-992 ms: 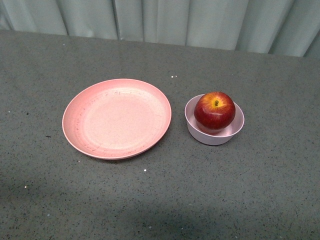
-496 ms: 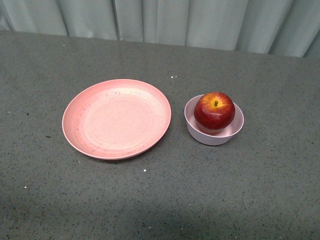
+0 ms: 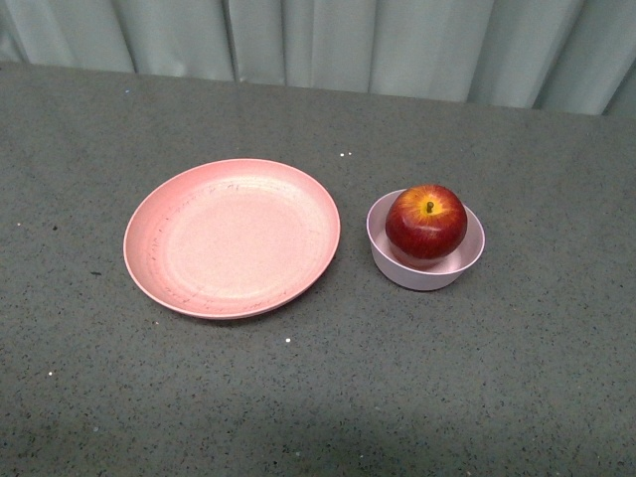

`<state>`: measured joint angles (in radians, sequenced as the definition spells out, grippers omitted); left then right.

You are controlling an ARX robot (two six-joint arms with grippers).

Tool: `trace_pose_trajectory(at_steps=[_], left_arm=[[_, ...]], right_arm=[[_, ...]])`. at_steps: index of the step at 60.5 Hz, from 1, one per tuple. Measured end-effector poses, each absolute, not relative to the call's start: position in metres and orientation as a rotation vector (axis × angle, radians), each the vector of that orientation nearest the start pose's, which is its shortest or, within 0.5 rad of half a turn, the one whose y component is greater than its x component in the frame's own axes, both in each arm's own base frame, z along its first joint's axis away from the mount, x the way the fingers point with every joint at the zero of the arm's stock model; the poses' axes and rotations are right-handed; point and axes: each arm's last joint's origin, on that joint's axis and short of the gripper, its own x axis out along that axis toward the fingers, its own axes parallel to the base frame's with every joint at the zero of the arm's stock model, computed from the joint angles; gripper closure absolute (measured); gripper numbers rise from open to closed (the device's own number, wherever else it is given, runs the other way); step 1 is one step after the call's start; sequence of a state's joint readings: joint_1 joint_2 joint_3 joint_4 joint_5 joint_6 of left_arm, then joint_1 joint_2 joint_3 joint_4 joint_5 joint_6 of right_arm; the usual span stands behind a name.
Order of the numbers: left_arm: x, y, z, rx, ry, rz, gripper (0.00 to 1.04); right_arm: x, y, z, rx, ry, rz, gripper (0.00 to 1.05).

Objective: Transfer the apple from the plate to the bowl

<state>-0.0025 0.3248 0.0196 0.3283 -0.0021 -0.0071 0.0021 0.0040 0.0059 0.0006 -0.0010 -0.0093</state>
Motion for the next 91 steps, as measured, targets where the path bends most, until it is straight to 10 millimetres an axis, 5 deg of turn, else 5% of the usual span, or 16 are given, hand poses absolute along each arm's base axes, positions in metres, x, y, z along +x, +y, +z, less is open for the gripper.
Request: trace_pose_trajectory(at_steps=[47, 78, 91], left_arm=[[0.097, 0.0, 0.17, -0.007, -0.017, -0.002, 1.01], [0.097, 0.0, 0.17, -0.007, -0.016, -0.002, 0.08], [0.097, 0.0, 0.17, -0.004, -0.015, -0.002, 0.07]], right_arm=[[0.098, 0.0, 0.165, -0.009, -0.002, 0.003, 0.09], [0.098, 0.0, 0.165, -0.009, -0.002, 0.003, 0.09], [0.098, 0.0, 0.165, -0.009, -0.002, 0.003, 0.09]])
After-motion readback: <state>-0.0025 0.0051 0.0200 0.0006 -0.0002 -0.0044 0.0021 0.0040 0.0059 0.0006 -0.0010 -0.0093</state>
